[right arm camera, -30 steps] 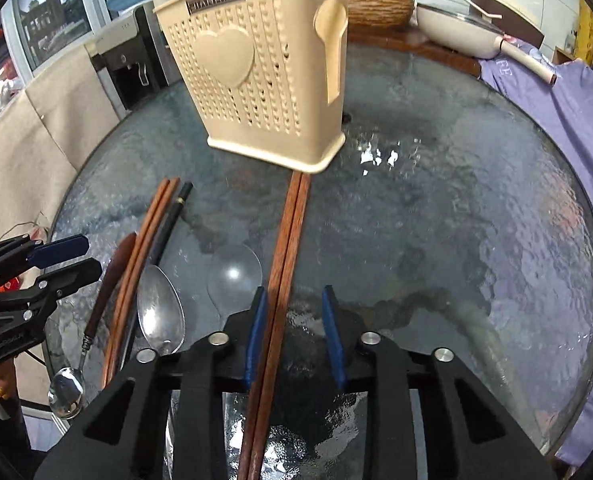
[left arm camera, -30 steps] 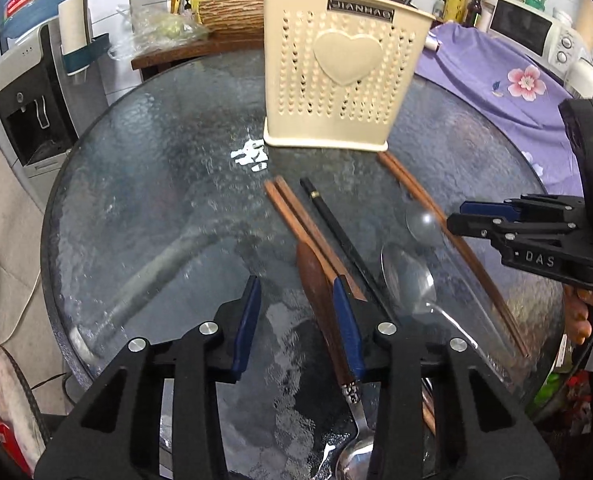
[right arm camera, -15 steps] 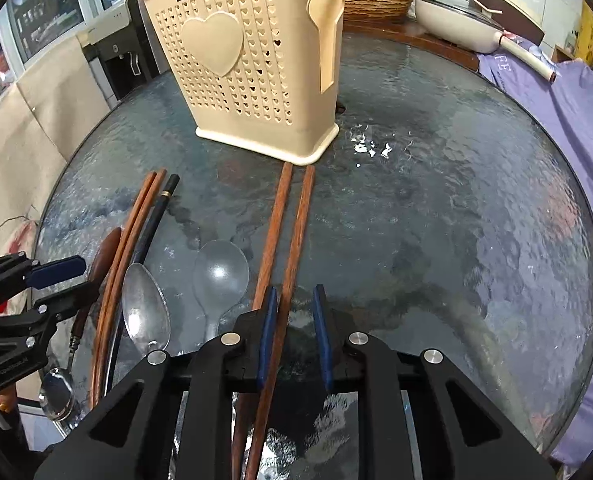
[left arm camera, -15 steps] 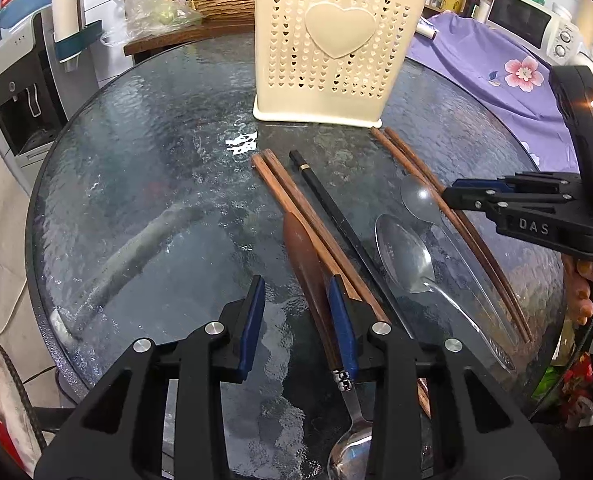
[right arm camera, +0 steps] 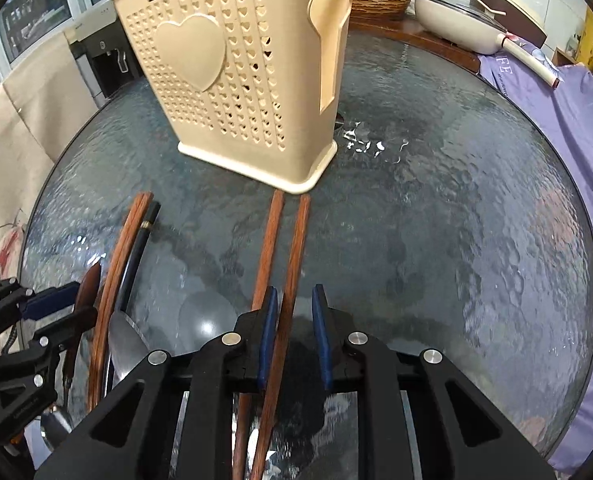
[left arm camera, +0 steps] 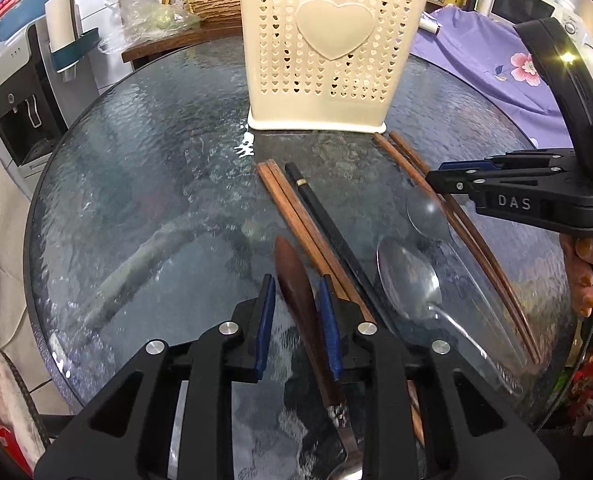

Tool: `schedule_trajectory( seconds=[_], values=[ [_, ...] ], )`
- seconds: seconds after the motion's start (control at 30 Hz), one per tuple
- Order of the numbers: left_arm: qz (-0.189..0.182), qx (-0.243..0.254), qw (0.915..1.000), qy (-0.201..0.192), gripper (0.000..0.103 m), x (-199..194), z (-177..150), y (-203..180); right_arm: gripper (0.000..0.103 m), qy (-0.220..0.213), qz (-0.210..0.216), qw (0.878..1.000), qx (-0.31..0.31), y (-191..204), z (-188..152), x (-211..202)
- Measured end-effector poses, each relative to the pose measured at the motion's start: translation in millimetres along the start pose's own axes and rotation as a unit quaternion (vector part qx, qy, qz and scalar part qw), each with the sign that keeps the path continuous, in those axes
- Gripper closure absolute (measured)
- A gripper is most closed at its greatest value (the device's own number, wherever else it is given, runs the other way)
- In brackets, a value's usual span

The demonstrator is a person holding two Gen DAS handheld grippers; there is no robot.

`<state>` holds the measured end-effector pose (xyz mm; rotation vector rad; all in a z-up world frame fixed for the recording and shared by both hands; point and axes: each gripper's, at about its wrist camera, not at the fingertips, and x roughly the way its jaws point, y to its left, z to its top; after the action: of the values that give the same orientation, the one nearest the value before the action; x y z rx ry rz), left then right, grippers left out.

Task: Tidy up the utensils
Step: 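Grasp the wooden-handled spoon with the left tool while the right tool grips a wooden chopstick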

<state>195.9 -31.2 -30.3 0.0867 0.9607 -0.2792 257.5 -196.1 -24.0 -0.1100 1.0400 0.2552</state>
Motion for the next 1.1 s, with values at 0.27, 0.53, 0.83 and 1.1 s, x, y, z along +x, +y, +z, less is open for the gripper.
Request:
schedule_trajectory(
  seconds=[0.27,0.53,0.83,1.1],
  values=[
    [0.004,0.005,1.0,0.004,0.083,3.8,6.5,-1.5,0.094,0.01,-0.01,1.0,-0.008,5.9,14.1,9.2],
    [-0.005,-0.007,1.0,0.001,0.085,6.8,10.8,-1.3,0.096,0.005,0.001,1.0,-0.004,4.1,13.2,9.1],
    [-0.012,-0.02,0.9984,-0.051,0.086,-24.9,24.1,7.8,0.096,-0.062,0.063,0.996,0.031,-13.9,7.2,-23.4],
    [-0.014,-0.023,0.9938,-0.108,0.087,-67.3,36.2,13.8,0.096,-0.14,0.112,0.983,0.037,-23.4,0.8,-78.8]
  ],
)
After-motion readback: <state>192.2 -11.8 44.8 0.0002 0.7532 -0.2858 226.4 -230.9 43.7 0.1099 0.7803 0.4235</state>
